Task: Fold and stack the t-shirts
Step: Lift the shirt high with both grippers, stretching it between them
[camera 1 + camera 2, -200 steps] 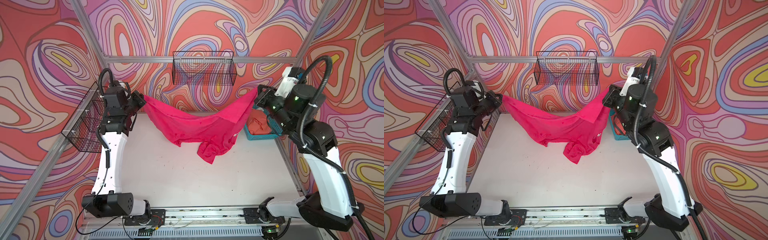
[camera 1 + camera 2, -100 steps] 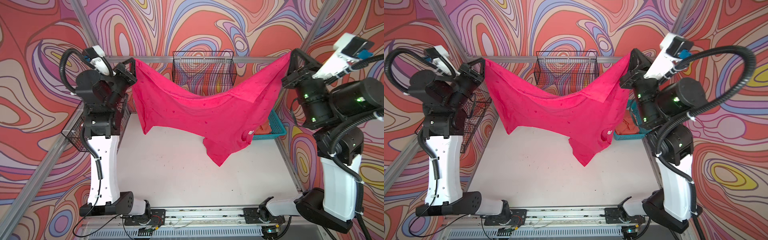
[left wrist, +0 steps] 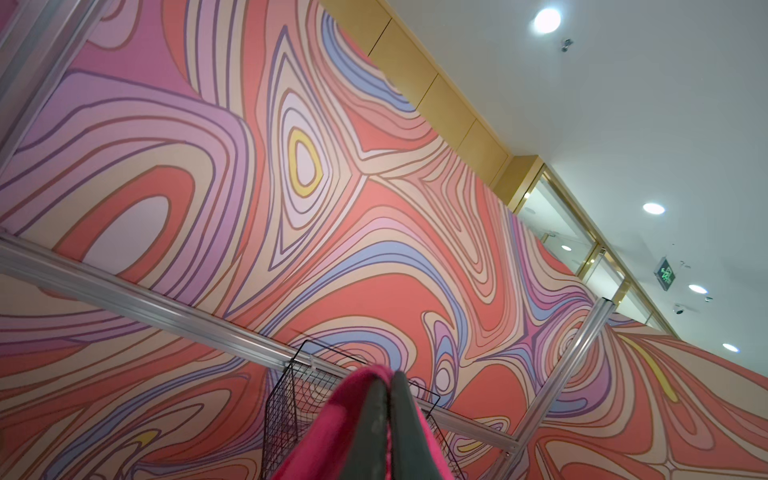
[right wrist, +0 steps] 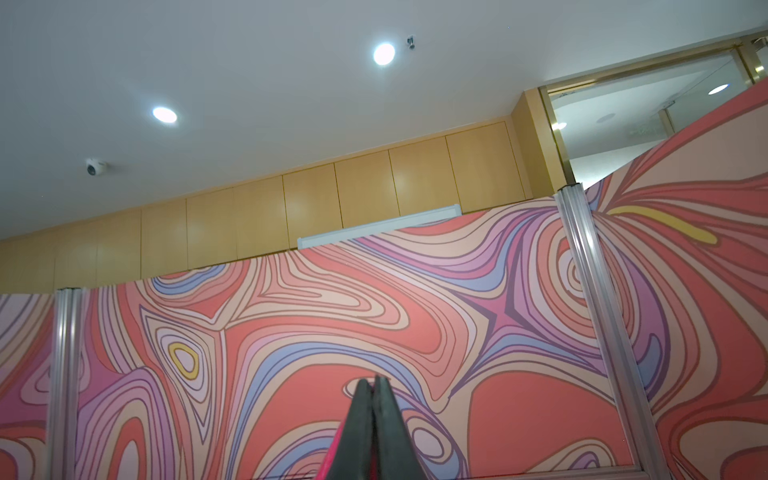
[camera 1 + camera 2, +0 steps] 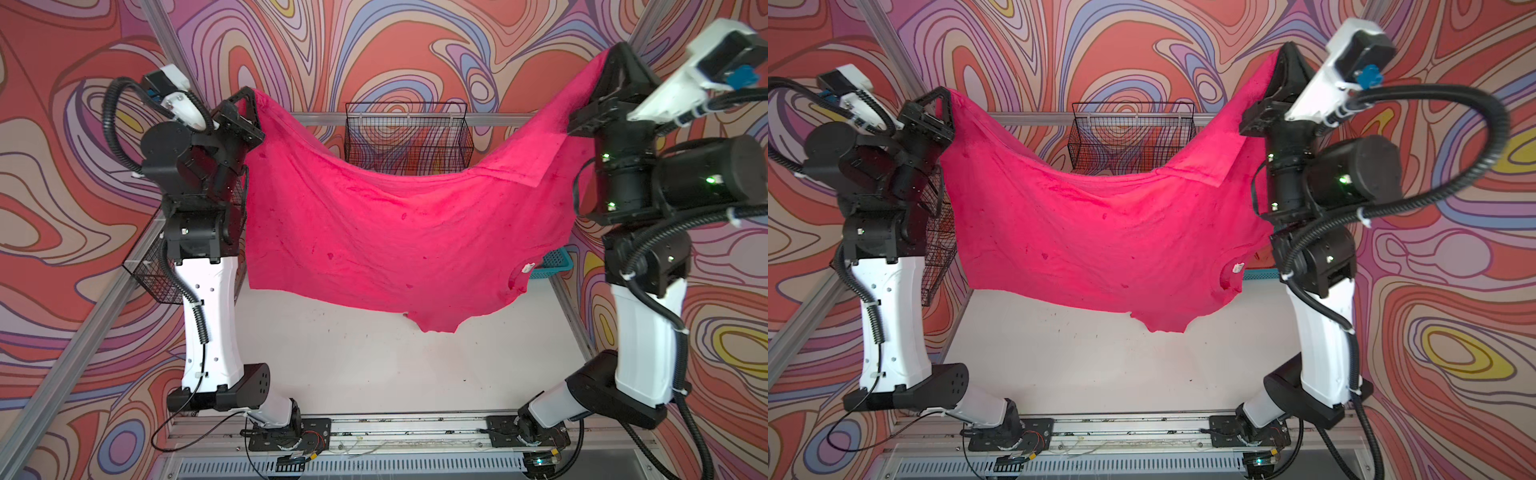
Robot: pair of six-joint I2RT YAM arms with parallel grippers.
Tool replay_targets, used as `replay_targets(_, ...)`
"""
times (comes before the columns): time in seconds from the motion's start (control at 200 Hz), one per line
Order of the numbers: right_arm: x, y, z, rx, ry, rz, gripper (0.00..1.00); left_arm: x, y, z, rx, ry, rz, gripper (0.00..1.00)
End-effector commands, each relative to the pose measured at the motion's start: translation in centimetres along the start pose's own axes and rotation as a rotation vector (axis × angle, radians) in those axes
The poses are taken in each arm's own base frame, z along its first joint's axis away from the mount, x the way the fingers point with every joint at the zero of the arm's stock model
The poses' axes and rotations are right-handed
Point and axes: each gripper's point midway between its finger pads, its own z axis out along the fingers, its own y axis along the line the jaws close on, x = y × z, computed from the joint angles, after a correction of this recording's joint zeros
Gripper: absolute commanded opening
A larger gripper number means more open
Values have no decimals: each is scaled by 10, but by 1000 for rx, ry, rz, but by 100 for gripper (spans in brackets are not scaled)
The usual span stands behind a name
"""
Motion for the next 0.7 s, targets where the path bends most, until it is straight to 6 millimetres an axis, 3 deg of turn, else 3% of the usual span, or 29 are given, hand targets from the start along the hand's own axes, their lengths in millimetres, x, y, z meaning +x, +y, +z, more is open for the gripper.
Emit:
replay_targets(0.0, 37, -38, 27, 64, 21, 3, 0, 35, 47, 32, -75, 70, -78, 0)
replay_targets(0.115, 84, -73, 54, 44, 58, 64, 0, 58, 74, 55, -97, 100, -103, 0)
replay_targets(0.185, 103, -82, 68, 20, 61, 75, 0, 64, 85, 68, -93, 104, -111, 0)
replay_targets(0.205, 100, -82, 69, 11, 49, 78, 0, 62, 85, 72, -83, 98, -111, 0)
replay_targets(0.23, 118, -83, 79, -4, 63, 79, 0, 63, 88, 77, -77, 95, -116, 0)
replay_targets(0.29, 124, -83, 89, -29, 39, 76, 0, 64, 93, 89, -53, 82, -129, 0)
replay_targets(0.456, 111, -81, 100, -93, -56, 75, 0, 50, 101, 108, 0, 15, -155, 0)
replay_targets(0.696, 64, -73, 85, -174, -156, 83, 0, 23, 77, 97, 88, -35, -132, 0)
